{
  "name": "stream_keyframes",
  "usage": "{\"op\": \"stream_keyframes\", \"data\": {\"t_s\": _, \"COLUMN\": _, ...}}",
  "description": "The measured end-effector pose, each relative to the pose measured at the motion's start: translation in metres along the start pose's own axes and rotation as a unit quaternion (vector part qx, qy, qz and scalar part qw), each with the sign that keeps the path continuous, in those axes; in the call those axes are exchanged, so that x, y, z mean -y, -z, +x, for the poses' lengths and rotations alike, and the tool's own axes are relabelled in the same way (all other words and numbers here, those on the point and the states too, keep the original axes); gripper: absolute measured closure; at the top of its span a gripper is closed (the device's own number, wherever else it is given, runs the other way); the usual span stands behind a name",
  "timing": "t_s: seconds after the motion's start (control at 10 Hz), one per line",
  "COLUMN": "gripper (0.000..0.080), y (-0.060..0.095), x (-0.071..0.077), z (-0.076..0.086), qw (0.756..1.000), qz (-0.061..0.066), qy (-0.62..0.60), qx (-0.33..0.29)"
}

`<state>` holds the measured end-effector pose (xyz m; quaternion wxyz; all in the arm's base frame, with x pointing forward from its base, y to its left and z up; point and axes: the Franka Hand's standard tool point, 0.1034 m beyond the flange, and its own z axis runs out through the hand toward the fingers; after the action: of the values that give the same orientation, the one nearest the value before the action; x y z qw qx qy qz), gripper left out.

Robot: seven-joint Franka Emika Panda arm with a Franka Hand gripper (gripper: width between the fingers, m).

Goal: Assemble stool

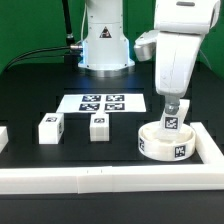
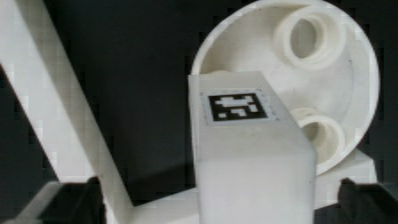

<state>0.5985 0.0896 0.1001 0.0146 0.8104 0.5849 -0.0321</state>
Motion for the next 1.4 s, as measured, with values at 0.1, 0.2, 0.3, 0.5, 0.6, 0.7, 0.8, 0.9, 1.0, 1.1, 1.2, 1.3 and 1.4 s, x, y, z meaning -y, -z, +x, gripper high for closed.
{"op": "stream_keyframes", "data": {"t_s": 0.1, "gripper": 0.0151, "y": -0.003, "x": 0.001, "z": 0.0, "qw": 1.0, "qz": -0.002, "qy": 0.003, "qx": -0.002}}
{"op": "stream_keyframes", "data": {"t_s": 0.2, "gripper": 0.0151, "y": -0.012, "x": 0.008, "z": -0.003, "qw": 1.0, "qz": -0.003, "qy": 0.007, "qx": -0.003}}
{"op": "stream_keyframes", "data": {"t_s": 0.3, "gripper": 0.0151, "y": -0.016, "x": 0.011, "z": -0.005, "qw": 1.0, "qz": 0.001, "qy": 0.007, "qx": -0.001}}
{"op": "stream_keyframes", "data": {"t_s": 0.5, "gripper": 0.0151, "y": -0.019, "x": 0.013, "z": -0.007, "qw": 1.0, "qz": 0.001, "qy": 0.006, "qx": -0.001}}
{"op": "stream_keyframes", "data": {"t_s": 0.6, "gripper": 0.0151, "y": -0.02, "x": 0.014, "z": -0.007, "qw": 1.0, "qz": 0.002, "qy": 0.005, "qx": -0.001}}
{"op": "stream_keyframes", "data": {"t_s": 0.7, "gripper": 0.0253, "y": -0.02, "x": 0.014, "z": -0.007, "qw": 1.0, "qz": 0.002, "qy": 0.005, "qx": -0.001}}
{"op": "stream_keyframes", "data": {"t_s": 0.8, "gripper": 0.0397, "y": -0.02, "x": 0.014, "z": -0.007, "qw": 1.0, "qz": 0.002, "qy": 0.005, "qx": -0.001}}
{"op": "stream_keyframes", "data": {"t_s": 0.9, "gripper": 0.0397, "y": -0.021, "x": 0.013, "z": -0.008, "qw": 1.0, "qz": 0.002, "qy": 0.005, "qx": -0.001}}
{"op": "stream_keyframes", "data": {"t_s": 1.0, "gripper": 0.0462, "y": -0.021, "x": 0.013, "z": -0.008, "qw": 1.0, "qz": 0.002, "qy": 0.004, "qx": -0.001}}
{"op": "stream_keyframes", "data": {"t_s": 1.1, "gripper": 0.0462, "y": -0.021, "x": 0.013, "z": -0.008, "qw": 1.0, "qz": 0.002, "qy": -0.002, "qx": -0.001}}
{"op": "stream_keyframes", "data": {"t_s": 1.2, "gripper": 0.0462, "y": -0.021, "x": 0.013, "z": -0.008, "qw": 1.0, "qz": 0.002, "qy": -0.009, "qx": -0.001}}
{"op": "stream_keyframes", "data": {"t_s": 1.3, "gripper": 0.0462, "y": -0.021, "x": 0.014, "z": -0.008, "qw": 1.0, "qz": 0.002, "qy": -0.013, "qx": -0.001}}
{"op": "stream_keyframes", "data": {"t_s": 1.4, "gripper": 0.0462, "y": -0.021, "x": 0.014, "z": -0.008, "qw": 0.999, "qz": 0.003, "qy": -0.049, "qx": -0.001}}
